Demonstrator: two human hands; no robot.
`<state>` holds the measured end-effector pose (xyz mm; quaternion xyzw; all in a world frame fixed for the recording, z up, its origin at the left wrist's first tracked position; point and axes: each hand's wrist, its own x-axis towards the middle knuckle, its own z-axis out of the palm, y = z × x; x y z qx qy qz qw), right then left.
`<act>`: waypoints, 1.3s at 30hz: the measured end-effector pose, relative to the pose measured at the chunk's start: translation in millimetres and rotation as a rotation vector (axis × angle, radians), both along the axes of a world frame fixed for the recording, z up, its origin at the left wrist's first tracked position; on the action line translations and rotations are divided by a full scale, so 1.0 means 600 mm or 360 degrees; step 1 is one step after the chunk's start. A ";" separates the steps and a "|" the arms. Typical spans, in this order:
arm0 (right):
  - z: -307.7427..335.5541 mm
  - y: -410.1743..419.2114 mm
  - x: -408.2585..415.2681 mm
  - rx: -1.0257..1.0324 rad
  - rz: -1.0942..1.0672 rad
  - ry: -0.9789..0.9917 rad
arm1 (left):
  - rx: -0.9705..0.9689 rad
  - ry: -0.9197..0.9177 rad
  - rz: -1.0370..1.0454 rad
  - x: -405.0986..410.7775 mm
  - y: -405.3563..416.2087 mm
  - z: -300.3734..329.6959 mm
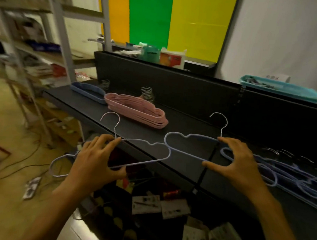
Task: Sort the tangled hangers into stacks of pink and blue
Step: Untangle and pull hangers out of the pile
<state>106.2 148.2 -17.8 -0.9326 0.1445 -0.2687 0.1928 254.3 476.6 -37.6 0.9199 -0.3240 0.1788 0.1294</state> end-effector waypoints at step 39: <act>0.037 0.279 0.739 -0.0164 -0.0411 0.0215 | 0.0093 0.0369 -0.0433 0.857 0.174 0.024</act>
